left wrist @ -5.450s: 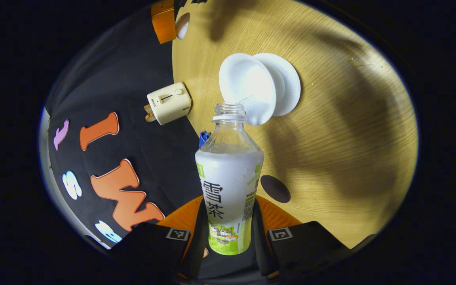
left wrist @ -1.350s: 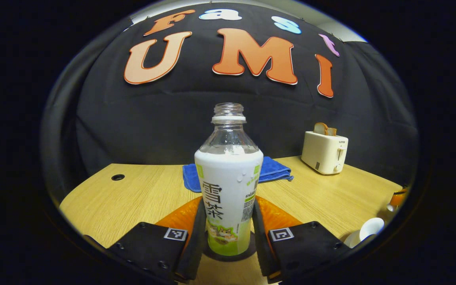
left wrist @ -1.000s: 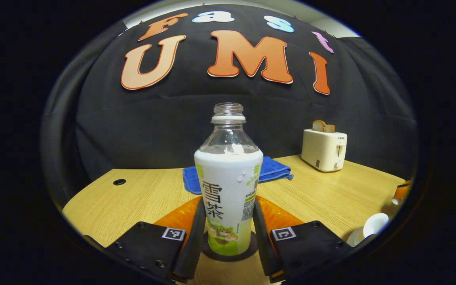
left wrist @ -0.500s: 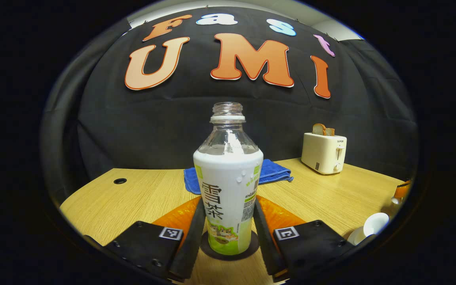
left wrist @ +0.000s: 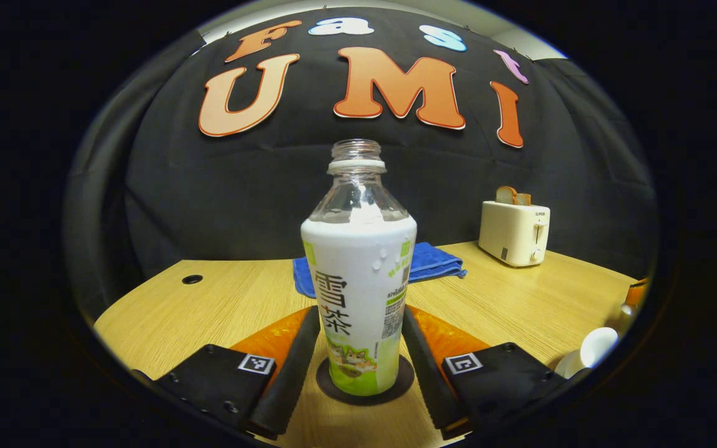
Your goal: Open the teacup lid with one hand, grasp the water bottle and pour water into the teacup with the other hand; after pouring, place the water bottle on the coaster and then close the teacup lid.
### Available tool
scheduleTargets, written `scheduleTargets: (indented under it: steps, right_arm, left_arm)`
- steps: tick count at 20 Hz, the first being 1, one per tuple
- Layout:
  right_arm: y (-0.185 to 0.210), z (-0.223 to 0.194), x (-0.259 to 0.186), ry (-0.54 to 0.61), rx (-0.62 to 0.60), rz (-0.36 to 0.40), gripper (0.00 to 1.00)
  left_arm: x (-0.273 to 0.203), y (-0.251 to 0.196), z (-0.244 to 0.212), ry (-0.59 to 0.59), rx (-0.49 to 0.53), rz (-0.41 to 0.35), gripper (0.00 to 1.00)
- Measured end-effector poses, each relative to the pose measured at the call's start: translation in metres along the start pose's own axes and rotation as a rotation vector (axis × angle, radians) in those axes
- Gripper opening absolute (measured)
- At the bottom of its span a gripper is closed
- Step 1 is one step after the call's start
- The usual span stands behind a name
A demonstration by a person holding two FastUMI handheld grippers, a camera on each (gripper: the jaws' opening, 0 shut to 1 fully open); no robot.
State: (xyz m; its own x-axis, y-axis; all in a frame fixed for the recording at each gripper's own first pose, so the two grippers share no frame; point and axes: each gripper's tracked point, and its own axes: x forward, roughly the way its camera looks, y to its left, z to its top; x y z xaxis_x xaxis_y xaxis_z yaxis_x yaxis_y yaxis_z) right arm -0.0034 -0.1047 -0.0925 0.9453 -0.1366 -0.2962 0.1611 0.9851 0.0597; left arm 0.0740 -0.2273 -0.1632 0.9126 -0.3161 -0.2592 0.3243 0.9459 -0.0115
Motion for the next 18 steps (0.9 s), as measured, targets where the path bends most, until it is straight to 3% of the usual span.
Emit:
scheduleTargets:
  steps: [2,3,4,12,18]
  right_arm:
    - [0.001,0.0,0.0,-0.001,-0.002,0.0,0.17]
    - [0.002,0.0,0.0,-0.002,-0.003,0.001,0.17]
    - [0.003,0.0,0.0,-0.002,-0.003,0.002,0.17]
    - [0.037,0.021,-0.004,-0.04,-0.044,0.04,0.17]
    - [0.111,0.036,-0.001,-0.069,-0.072,0.166,0.17]
  left_arm:
    - [-0.002,0.0,0.001,-0.008,-0.008,0.004,0.85]
    - [-0.003,-0.002,0.001,-0.007,-0.01,-0.002,0.95]
    - [-0.005,-0.003,0.001,-0.008,-0.008,-0.004,0.97]
    - [-0.027,-0.005,0.009,-0.047,0.023,0.0,0.97]
    - [-0.051,-0.006,0.016,-0.083,-0.044,0.015,0.96]
